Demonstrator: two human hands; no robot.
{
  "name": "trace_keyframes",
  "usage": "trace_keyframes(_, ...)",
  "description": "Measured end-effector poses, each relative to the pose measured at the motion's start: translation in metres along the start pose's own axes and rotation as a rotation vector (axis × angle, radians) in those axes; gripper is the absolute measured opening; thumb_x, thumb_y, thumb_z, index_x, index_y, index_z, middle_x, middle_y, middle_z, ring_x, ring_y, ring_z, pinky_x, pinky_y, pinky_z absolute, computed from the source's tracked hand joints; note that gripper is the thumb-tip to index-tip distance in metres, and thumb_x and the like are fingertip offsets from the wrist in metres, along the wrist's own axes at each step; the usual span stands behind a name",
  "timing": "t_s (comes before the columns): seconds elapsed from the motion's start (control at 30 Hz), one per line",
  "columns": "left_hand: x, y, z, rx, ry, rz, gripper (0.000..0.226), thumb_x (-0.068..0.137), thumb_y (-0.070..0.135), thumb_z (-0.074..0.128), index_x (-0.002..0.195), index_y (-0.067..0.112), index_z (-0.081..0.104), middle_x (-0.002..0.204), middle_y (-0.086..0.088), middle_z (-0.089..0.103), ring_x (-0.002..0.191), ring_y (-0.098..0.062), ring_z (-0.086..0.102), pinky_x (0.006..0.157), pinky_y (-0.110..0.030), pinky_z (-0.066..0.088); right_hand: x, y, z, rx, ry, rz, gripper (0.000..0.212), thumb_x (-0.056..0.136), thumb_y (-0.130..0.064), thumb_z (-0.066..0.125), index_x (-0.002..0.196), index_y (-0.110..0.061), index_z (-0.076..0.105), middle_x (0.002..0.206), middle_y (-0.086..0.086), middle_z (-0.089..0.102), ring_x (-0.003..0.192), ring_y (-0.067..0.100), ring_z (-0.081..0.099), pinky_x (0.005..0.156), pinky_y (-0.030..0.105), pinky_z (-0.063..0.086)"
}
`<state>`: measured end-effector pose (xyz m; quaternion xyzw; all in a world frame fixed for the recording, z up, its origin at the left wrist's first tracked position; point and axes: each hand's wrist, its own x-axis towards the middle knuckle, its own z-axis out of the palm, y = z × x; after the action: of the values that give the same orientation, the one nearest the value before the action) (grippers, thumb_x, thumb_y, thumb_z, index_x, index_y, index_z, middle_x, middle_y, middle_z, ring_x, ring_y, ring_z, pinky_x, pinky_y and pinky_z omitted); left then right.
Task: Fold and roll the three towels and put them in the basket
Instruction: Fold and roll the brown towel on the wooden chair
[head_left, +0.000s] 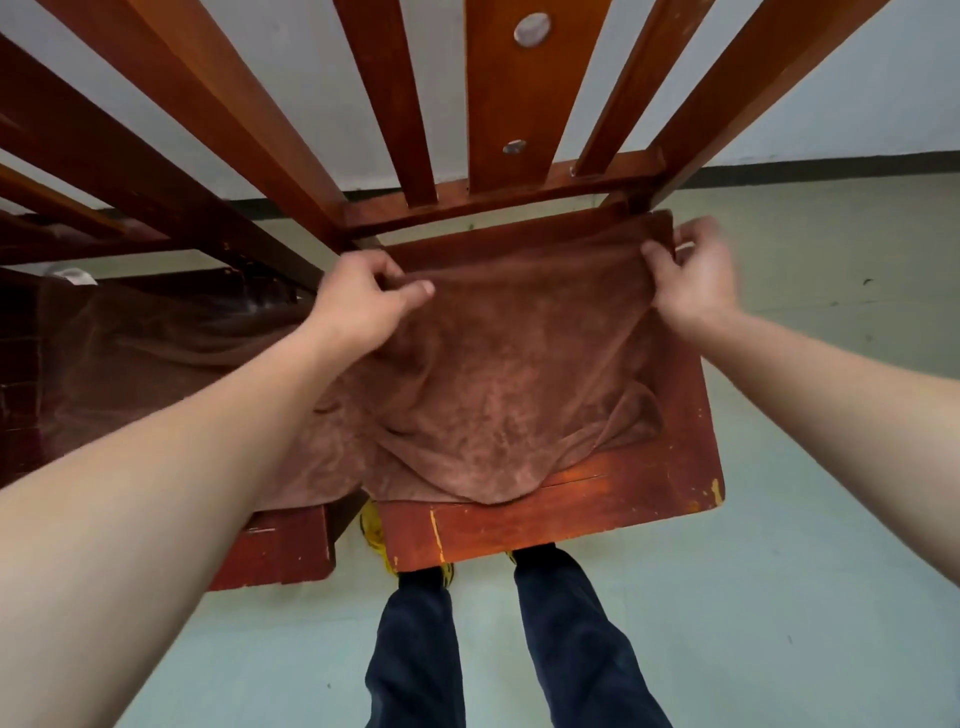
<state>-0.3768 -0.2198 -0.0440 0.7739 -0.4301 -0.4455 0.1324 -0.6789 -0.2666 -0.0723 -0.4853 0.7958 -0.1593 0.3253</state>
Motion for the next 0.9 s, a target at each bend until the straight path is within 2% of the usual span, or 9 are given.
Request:
trace_keyframes(0.13, -0.003, 0.006, 0.016, 0.160, 0.254, 0.090, 0.024, 0.086, 0.029, 0.063, 0.106, 0.017, 0.056, 0.112, -0.007, 0.057, 0.107, -0.028, 0.054, 0.086, -0.037, 0.045, 0.003, -0.005, 0.009, 0.009, 0.042, 0.050, 0.021, 0.086, -0.027, 0.063, 0.103, -0.021, 0.053, 0.098, 0.002, 0.062, 0.093, 0.028, 0.062, 0.081, 0.036, 0.049)
trace_keyframes(0.23, -0.034, -0.002, 0.041, 0.349, 0.306, 0.300, 0.028, 0.084, 0.018, 0.061, 0.112, 0.013, 0.056, 0.119, -0.013, 0.051, 0.110, -0.032, 0.049, 0.088, -0.044, 0.046, -0.031, 0.017, 0.009, -0.165, -0.021, -0.099, 0.027, 0.082, -0.024, 0.065, 0.108, -0.020, 0.059, 0.106, 0.008, 0.064, 0.097, 0.030, 0.061, 0.085, 0.035, 0.048)
trace_keyframes(0.3, -0.052, -0.011, 0.060, 0.445, 0.136, 0.358, 0.024, 0.085, 0.019, 0.060, 0.108, 0.013, 0.059, 0.109, -0.012, 0.053, 0.104, -0.033, 0.051, 0.084, -0.045, 0.046, -0.061, 0.040, 0.011, -0.278, -0.194, -0.186, 0.026, 0.084, -0.032, 0.065, 0.109, -0.022, 0.063, 0.106, 0.007, 0.063, 0.098, 0.030, 0.060, 0.087, 0.041, 0.050)
trace_keyframes(0.37, -0.066, -0.022, 0.077, 0.564, -0.112, 0.281, 0.025, 0.087, 0.027, 0.058, 0.111, 0.018, 0.058, 0.109, -0.009, 0.053, 0.107, -0.032, 0.050, 0.086, -0.044, 0.045, -0.085, 0.062, 0.008, -0.386, -0.309, -0.221, 0.029, 0.085, -0.044, 0.063, 0.108, -0.026, 0.066, 0.101, 0.001, 0.063, 0.098, 0.025, 0.060, 0.084, 0.040, 0.050)
trace_keyframes(0.47, -0.077, -0.038, 0.089, 0.599, -0.233, 0.119, 0.036, 0.086, 0.036, 0.060, 0.120, 0.026, 0.052, 0.116, -0.007, 0.049, 0.114, -0.029, 0.044, 0.090, -0.045, 0.044, -0.107, 0.090, -0.004, -0.407, -0.278, -0.223, 0.027, 0.085, -0.052, 0.060, 0.094, -0.028, 0.071, 0.085, -0.005, 0.064, 0.089, 0.019, 0.056, 0.070, 0.033, 0.045)
trace_keyframes(0.53, -0.077, -0.041, 0.092, 0.597, -0.209, 0.112, 0.039, 0.085, 0.036, 0.061, 0.121, 0.026, 0.049, 0.116, -0.007, 0.047, 0.114, -0.029, 0.043, 0.090, -0.046, 0.044, -0.118, 0.107, -0.012, -0.387, -0.237, -0.096, 0.032, 0.085, -0.055, 0.057, 0.074, -0.027, 0.068, 0.070, -0.008, 0.063, 0.079, 0.021, 0.059, 0.059, 0.029, 0.037)
trace_keyframes(0.6, -0.077, -0.041, 0.094, 0.621, -0.215, 0.123, 0.042, 0.085, 0.036, 0.062, 0.122, 0.026, 0.047, 0.116, -0.007, 0.045, 0.114, -0.029, 0.042, 0.091, -0.046, 0.044, -0.125, 0.118, -0.017, -0.340, -0.195, 0.121, 0.039, 0.080, -0.060, 0.060, 0.066, -0.024, 0.061, 0.061, -0.009, 0.061, 0.073, 0.024, 0.062, 0.057, 0.029, 0.038)
trace_keyframes(0.73, -0.080, -0.040, 0.099, 0.684, -0.215, 0.147, 0.051, 0.083, 0.039, 0.065, 0.126, 0.024, 0.042, 0.119, -0.008, 0.044, 0.114, -0.029, 0.041, 0.090, -0.045, 0.044, -0.128, 0.119, -0.007, -0.178, -0.182, 0.481, 0.044, 0.066, -0.062, 0.073, 0.084, -0.025, 0.057, 0.083, 0.000, 0.068, 0.081, 0.028, 0.065, 0.075, 0.037, 0.053)
trace_keyframes(0.9, -0.090, -0.046, 0.106, 0.783, -0.180, 0.229, 0.061, 0.080, 0.039, 0.067, 0.130, 0.021, 0.037, 0.120, -0.009, 0.040, 0.111, -0.029, 0.040, 0.086, -0.042, 0.044, -0.120, 0.117, 0.004, -0.087, -0.224, 0.582, 0.031, 0.068, -0.036, 0.075, 0.059, -0.019, 0.050, 0.065, -0.003, 0.062, 0.069, 0.026, 0.059, 0.067, 0.035, 0.048)
